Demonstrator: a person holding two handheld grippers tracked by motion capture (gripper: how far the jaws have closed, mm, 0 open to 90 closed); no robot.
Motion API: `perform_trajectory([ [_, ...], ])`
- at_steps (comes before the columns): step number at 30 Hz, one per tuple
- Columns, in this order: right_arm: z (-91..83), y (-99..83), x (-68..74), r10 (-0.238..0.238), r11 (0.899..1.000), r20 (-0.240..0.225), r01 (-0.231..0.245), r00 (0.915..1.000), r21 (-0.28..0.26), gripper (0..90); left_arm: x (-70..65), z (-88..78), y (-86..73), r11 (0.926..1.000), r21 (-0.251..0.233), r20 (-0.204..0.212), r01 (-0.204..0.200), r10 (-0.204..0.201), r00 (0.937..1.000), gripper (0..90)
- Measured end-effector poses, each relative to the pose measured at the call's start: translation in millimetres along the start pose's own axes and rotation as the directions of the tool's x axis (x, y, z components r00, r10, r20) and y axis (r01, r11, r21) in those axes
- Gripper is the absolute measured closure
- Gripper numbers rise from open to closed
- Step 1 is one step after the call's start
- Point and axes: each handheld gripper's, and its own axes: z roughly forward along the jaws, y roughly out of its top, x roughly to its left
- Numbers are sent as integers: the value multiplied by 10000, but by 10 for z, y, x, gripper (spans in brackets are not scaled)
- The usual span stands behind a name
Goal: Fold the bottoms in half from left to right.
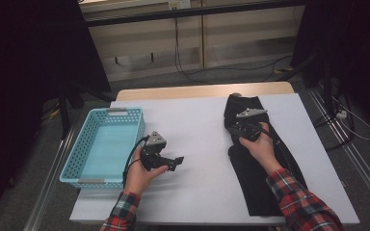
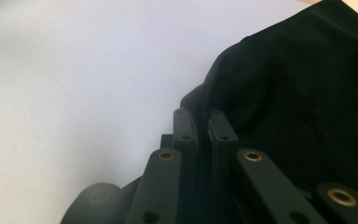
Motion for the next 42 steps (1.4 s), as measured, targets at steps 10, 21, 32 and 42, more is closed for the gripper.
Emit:
perform_trajectory([
  [10,9,10,63,-141,9999,-237,139,9996,-51,848,12,-7,7,10000,-4,2,32,-32,10000,76],
  [21,17,12,193,-447,9990,-639,445,9970,-42,847,11,13,14,9999,-70,39,125,-125,9999,76],
  [32,23,19,311,-844,9964,-985,844,9916,-41,847,26,22,9,9998,-6,-2,209,-209,9998,76],
  [42,3,24,332,-795,9968,-1271,789,9887,-90,847,37,27,7,9997,27,26,231,-231,9997,76],
])
